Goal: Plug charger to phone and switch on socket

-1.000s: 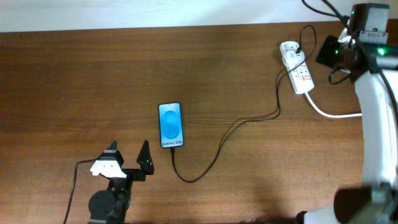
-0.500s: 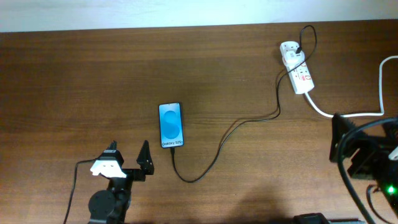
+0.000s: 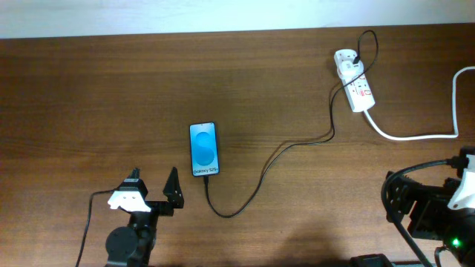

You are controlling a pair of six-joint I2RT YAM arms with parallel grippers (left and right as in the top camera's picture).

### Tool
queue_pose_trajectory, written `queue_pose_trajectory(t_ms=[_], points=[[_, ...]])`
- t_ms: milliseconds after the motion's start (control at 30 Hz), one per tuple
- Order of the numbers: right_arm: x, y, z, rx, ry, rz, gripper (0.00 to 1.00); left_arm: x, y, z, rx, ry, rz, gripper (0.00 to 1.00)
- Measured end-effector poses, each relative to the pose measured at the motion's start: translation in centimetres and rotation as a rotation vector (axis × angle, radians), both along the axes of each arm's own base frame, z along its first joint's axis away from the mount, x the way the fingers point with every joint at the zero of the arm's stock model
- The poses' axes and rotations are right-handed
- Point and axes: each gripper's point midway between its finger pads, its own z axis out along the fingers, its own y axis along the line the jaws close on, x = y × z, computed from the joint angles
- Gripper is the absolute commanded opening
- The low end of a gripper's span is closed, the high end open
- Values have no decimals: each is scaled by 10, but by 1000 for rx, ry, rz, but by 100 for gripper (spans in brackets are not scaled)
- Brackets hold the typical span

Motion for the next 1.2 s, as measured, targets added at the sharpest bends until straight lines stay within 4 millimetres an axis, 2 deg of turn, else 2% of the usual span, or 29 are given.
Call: queue_pose_trajectory(t_ms=[300, 400, 500, 633, 700, 800, 1033, 1200], points=[[0, 1, 0, 0, 0, 10, 98, 0, 0, 0, 0, 0, 0, 99], [-6, -1, 3, 1, -23, -6, 98, 0, 0, 0, 0, 0, 0, 99], [-30, -6, 12, 7, -106, -28, 98, 0, 0, 0, 0, 0, 0, 99], [-73, -8, 22, 16, -252, -30, 98, 0, 0, 0, 0, 0, 0, 99], [-105, -10, 26, 22, -357, -35, 98, 0, 0, 0, 0, 0, 0, 99], [-125, -13, 27, 10, -423, -106, 98, 0, 0, 0, 0, 0, 0, 99], [-138, -13, 27, -12, -461, -199, 98, 0, 0, 0, 0, 0, 0, 99], [-135, -14, 22, -11, -443, -199, 98, 0, 0, 0, 0, 0, 0, 99]])
